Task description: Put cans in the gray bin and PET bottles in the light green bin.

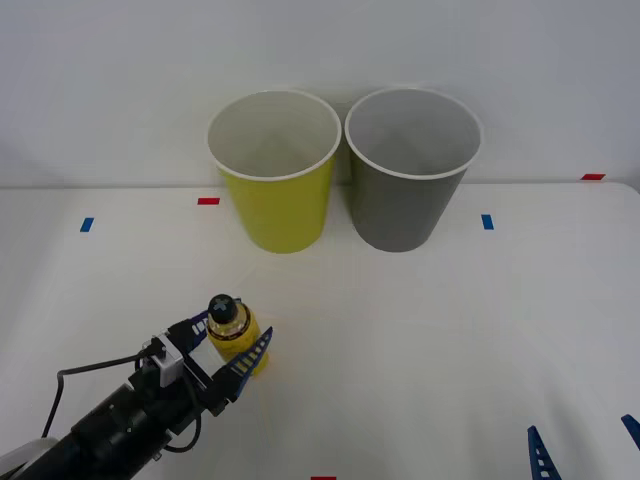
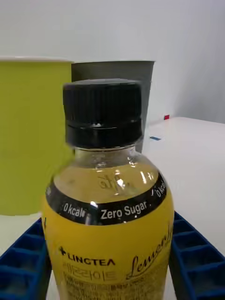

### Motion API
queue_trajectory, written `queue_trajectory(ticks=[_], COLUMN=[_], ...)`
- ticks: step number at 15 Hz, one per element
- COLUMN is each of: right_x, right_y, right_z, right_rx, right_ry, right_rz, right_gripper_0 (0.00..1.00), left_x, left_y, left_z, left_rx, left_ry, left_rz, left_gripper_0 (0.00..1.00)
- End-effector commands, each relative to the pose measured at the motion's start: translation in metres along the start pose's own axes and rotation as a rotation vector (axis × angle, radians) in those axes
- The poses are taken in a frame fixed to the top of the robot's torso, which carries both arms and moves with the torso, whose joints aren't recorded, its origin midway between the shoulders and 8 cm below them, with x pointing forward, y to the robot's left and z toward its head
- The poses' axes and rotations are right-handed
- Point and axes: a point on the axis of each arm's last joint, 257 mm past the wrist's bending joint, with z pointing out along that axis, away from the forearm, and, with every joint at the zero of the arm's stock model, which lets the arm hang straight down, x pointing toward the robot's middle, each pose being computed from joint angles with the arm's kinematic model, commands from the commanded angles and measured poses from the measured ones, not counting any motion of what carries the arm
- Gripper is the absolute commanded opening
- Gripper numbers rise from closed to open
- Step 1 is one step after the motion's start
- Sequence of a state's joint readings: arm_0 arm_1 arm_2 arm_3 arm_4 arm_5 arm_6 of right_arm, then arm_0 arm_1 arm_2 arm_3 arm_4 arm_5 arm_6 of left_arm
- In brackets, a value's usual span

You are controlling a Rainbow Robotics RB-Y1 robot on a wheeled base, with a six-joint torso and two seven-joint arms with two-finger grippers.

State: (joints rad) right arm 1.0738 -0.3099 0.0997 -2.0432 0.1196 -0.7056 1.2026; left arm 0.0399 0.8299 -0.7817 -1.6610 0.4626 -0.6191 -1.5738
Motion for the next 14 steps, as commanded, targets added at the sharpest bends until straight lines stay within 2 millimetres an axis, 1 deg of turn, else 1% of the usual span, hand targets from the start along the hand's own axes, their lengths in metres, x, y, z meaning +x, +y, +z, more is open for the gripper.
queue_trajectory(ticks=[1, 6, 8, 10, 11, 14], right_x=[0.0, 0.0, 0.0, 0.0, 0.0, 0.0], right_y=[0.0, 0.0, 0.0, 0.0, 0.0, 0.0], right_z=[0.0, 0.0, 0.0, 0.0, 0.0, 0.0], right_rx=[0.0, 0.0, 0.0, 0.0, 0.0, 0.0], right_ry=[0.0, 0.0, 0.0, 0.0, 0.0, 0.0], right_rz=[0.0, 0.0, 0.0, 0.0, 0.0, 0.0], right_gripper_0=[1.0, 1.0, 1.0, 1.0, 1.0, 1.0], left_x=[0.001, 0.0, -0.005, -0.014, -0.022, -0.044], left_y=[-0.001, -0.003, -0.01, -0.019, -0.023, -0.024], left_z=[-0.001, 0.0, 0.005, 0.011, 0.016, 0.031], left_rx=[0.003, 0.009, 0.024, 0.049, 0.063, 0.076], left_ry=[0.002, -0.001, 0.028, 0.065, 0.082, 0.12], left_rz=[0.003, 0.01, -0.011, -0.036, -0.038, -0.004], left_gripper_0=[0.0, 0.0, 0.0, 0.0, 0.0, 0.0])
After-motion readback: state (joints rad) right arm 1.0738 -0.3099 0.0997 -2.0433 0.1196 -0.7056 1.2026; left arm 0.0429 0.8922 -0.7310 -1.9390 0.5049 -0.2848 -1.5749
